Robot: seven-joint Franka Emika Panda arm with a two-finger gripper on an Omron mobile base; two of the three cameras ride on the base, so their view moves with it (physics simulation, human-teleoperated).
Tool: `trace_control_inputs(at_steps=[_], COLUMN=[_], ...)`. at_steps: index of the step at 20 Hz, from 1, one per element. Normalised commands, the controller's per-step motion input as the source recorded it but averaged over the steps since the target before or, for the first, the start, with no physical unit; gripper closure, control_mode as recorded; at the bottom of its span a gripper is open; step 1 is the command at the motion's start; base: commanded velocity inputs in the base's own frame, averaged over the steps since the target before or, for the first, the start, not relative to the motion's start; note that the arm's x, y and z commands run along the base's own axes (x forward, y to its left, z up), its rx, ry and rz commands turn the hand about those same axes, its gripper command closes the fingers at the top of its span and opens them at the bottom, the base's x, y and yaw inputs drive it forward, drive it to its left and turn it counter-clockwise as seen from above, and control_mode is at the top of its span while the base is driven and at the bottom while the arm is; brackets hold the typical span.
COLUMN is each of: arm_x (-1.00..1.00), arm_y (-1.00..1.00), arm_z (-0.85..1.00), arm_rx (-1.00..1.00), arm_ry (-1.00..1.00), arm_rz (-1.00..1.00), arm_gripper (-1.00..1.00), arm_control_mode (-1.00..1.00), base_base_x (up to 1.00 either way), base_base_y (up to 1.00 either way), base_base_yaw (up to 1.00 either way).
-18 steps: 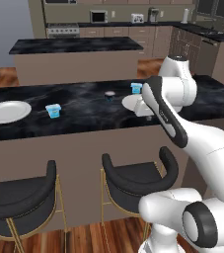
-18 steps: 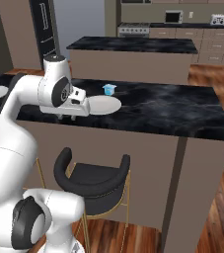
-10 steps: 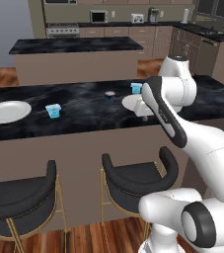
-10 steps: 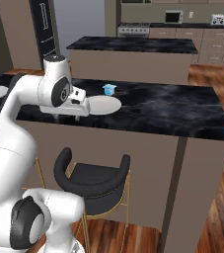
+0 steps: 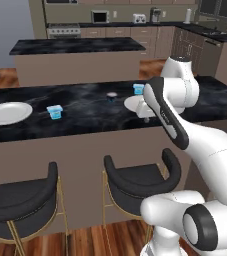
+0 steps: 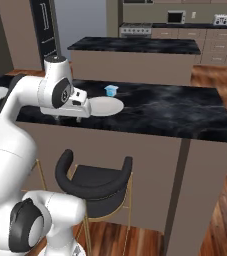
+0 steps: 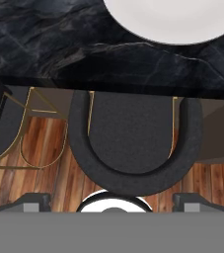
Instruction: Place two yogurt containers on each plate.
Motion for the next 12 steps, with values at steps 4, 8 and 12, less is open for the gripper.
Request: trace_control_inputs(at_steps=[4, 8, 12], arm_x=[0.00, 0.00, 0.00], arm_y=[0.00, 0.00, 0.00], arm_z=[0.00, 0.00, 0.00], arm_rx=[0.00, 0.00, 0.00], arm_ry=[0.00, 0.00, 0.00], arm_rz=[0.00, 0.00, 0.00], arm_gripper=[-1.00, -1.00, -1.00], arm_control_mode=[1.00, 1.00, 1.00], base_base_x=[0.00, 0.01, 0.00], base_base_y=[0.34, 0.22, -0.12], base_base_yaw=[0.00, 0.00, -0.03])
